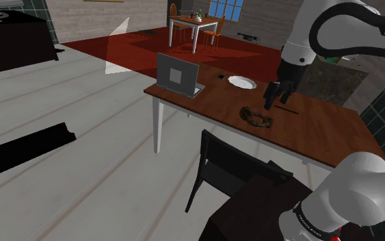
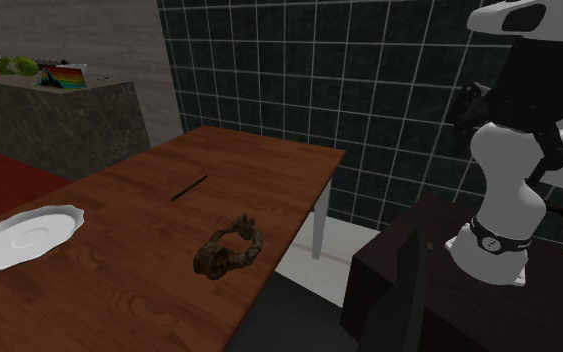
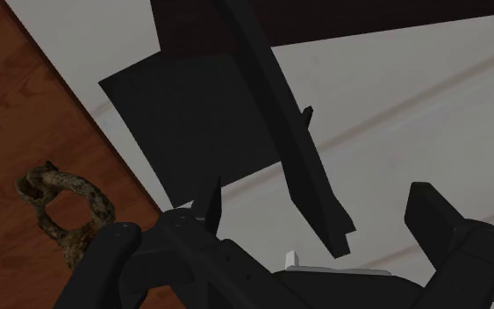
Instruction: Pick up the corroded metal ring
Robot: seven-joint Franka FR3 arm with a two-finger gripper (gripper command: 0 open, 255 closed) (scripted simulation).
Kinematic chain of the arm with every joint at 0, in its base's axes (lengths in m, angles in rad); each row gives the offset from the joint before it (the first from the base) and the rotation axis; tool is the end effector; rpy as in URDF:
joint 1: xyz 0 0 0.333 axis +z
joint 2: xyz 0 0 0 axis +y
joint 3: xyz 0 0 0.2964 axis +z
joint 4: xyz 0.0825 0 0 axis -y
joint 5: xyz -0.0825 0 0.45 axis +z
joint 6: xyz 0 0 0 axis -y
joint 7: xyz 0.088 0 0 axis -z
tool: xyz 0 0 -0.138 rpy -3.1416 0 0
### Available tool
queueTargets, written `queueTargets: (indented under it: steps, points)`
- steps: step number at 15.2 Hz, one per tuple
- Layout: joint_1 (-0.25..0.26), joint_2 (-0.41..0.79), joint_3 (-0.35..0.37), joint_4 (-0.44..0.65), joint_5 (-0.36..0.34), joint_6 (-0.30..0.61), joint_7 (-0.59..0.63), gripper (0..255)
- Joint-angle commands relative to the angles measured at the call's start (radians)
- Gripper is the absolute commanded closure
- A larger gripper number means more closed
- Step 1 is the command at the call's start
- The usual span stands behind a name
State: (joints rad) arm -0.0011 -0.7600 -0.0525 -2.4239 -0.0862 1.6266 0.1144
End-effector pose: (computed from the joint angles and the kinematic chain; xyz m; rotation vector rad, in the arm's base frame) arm 0.3933 -0.0330 0.5035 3.0816 -0.2260 -0.0555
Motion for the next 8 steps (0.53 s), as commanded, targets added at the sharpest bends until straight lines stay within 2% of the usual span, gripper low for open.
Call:
queueTargets:
  steps: [1,8]
  points:
    - [0.000,0.000,0.000,0.000,0.000,0.000,0.000,0]
    - [-0.048,0.160,-0.097,-0.032,-0.068,0.197,-0.069,0]
